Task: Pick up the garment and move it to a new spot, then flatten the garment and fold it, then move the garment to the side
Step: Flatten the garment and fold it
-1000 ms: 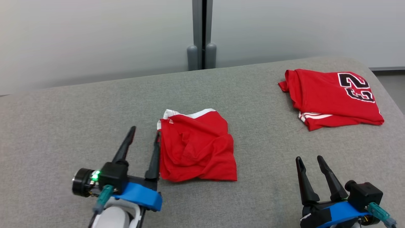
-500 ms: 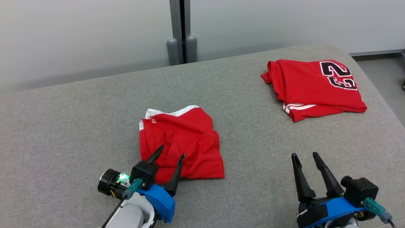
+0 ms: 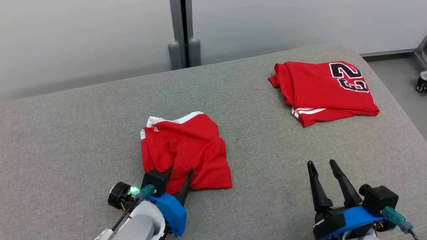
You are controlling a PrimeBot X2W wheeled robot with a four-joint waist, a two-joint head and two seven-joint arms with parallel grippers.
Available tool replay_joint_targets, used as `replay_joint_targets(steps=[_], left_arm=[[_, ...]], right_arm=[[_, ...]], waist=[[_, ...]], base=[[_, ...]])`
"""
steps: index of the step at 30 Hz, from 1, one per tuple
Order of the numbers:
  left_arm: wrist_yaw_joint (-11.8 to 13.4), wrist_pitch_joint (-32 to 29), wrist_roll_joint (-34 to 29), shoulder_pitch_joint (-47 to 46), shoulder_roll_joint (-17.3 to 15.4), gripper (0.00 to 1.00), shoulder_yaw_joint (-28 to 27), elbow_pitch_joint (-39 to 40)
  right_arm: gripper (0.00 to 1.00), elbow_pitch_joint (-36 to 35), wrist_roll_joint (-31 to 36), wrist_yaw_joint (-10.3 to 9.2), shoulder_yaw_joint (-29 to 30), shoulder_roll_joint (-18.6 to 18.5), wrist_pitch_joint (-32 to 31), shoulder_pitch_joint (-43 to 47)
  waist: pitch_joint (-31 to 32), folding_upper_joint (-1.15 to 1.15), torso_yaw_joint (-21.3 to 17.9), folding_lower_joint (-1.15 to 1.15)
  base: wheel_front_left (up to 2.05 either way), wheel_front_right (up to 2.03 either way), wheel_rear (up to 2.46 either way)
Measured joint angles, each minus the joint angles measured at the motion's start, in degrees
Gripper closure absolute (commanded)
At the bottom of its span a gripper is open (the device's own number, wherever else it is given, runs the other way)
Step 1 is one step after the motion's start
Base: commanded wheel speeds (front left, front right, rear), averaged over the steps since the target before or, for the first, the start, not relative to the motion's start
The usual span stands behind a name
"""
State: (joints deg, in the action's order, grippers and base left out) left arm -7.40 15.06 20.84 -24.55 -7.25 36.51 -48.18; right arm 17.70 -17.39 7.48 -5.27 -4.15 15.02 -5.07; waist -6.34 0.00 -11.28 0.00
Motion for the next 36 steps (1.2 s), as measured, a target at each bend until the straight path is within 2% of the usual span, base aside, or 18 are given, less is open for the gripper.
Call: replay_joint_targets(steps=[2,8,15,24,25,26,32,36], left_arm=[[0.0,0.0,1.6,-0.1,0.0,0.98,1.0,0.3],[0.0,0.0,3.3,0.3,-1.2,1.0,0.0,4.9],[0.0,0.0,1.8,6.6,-1.6,1.0,-3.0,11.2],[0.0,0.0,0.1,14.2,-0.1,1.0,-7.2,14.8],[0.0,0.0,-0.3,14.7,0.2,0.17,-7.3,14.7],[0.0,0.0,-0.5,15.0,0.5,0.0,-7.7,14.8],[0.4,0.0,-2.5,15.4,1.8,0.0,-11.9,17.6],[0.9,0.0,-4.7,16.8,2.2,0.0,-16.2,22.6]], right_arm=[[0.0,0.0,-0.2,0.0,0.1,0.0,0.0,0.0],[0.0,-0.1,-0.3,0.0,0.4,0.0,0.0,0.3],[0.0,0.0,-0.4,0.0,0.3,0.0,0.0,0.7],[0.0,0.5,-0.6,0.0,0.0,-0.3,0.0,1.2],[0.0,0.5,-0.6,0.0,0.0,-0.3,0.0,1.4],[0.0,0.6,-0.6,0.0,0.0,-0.4,0.0,1.5],[0.0,0.9,-0.6,0.0,0.0,-0.4,0.0,1.5],[0.0,0.6,-0.4,0.0,0.3,-0.5,0.0,1.5]], waist=[[0.1,0.0,0.1,0.0],[0.6,0.0,1.4,0.0],[0.9,0.0,3.5,0.0],[1.5,0.0,4.8,0.0],[1.6,0.0,4.9,0.0],[1.7,0.0,5.0,0.0],[2.4,0.0,5.7,0.0],[2.9,0.0,6.4,0.0]], base=[[0.0,0.0,0.0],[0.0,0.0,0.0],[0.0,0.0,0.0],[0.0,0.0,0.0],[0.0,0.0,0.0],[0.0,0.0,0.0],[0.0,0.0,0.0],[0.0,0.0,0.0]])
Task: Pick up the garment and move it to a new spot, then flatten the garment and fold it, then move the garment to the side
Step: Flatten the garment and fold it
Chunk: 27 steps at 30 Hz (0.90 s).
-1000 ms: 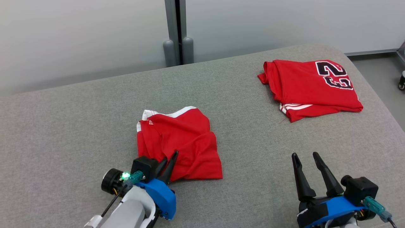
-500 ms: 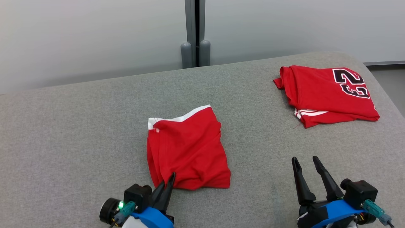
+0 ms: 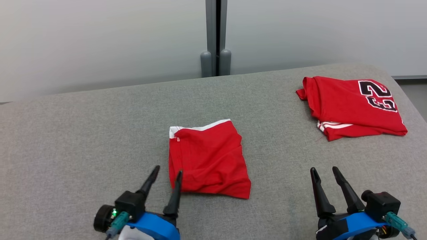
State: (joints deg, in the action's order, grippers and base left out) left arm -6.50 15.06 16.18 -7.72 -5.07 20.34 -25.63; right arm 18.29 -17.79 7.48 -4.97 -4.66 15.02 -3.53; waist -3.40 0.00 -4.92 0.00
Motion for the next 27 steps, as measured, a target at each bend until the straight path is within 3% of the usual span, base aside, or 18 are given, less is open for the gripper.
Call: replay_joint_targets(steps=[14,27], left_arm=[[2.2,0.0,-7.2,6.8,1.2,0.0,-17.6,16.2],[1.9,0.0,-11.2,11.9,1.7,0.0,-23.6,18.4]], right_arm=[[0.0,-3.9,1.2,0.0,1.8,0.3,0.0,0.7],[0.0,-6.9,2.7,0.0,4.1,1.0,0.0,4.1]], waist=[[2.4,0.0,4.3,0.0],[4.8,0.0,6.3,0.0]], base=[[0.0,0.0,0.0],[0.0,0.0,0.0]])
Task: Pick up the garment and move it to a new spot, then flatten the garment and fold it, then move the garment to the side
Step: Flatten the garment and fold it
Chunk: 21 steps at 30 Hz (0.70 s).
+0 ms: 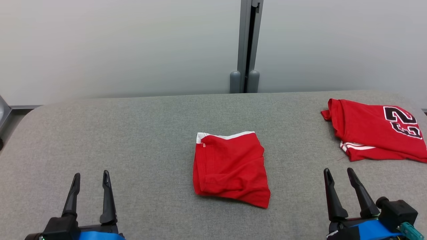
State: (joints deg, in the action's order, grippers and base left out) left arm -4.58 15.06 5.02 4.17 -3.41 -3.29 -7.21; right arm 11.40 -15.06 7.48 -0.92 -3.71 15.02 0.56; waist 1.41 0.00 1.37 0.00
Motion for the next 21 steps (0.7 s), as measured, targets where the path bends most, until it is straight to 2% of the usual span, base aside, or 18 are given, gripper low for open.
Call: replay_joint_targets(steps=[21], left_arm=[[-1.1,0.0,0.0,0.5,0.4,0.0,-1.2,-1.6]], right_arm=[[0.0,-0.1,3.0,0.0,0.6,0.5,0.0,2.6]], waist=[[0.8,0.0,0.5,0.0]], base=[[0.0,0.0,0.0]])
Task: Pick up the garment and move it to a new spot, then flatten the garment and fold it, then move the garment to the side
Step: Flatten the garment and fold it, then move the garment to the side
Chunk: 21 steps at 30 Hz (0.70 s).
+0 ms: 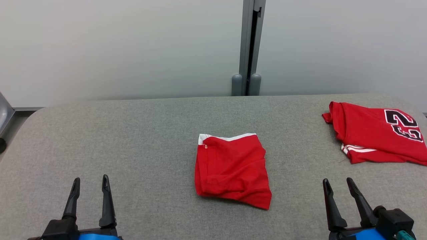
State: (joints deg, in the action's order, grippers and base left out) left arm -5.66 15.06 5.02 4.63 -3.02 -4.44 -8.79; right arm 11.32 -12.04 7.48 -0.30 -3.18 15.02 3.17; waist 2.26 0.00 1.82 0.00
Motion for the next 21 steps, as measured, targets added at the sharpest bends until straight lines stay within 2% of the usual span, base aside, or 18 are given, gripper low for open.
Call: replay_joint_targets(steps=[14,21], left_arm=[[-0.3,0.0,-0.4,0.0,0.1,0.0,-0.2,-0.3],[0.3,0.0,0.1,-0.4,0.1,0.0,1.3,-0.1]], right_arm=[[0.0,1.3,0.8,0.0,-0.5,0.1,0.0,-0.2],[0.0,5.0,0.9,0.0,-4.0,-1.0,0.0,-8.0]], waist=[[-0.2,0.0,0.5,0.0],[-0.9,0.0,1.0,0.0]], base=[[0.0,0.0,0.0],[0.0,0.0,0.0]])
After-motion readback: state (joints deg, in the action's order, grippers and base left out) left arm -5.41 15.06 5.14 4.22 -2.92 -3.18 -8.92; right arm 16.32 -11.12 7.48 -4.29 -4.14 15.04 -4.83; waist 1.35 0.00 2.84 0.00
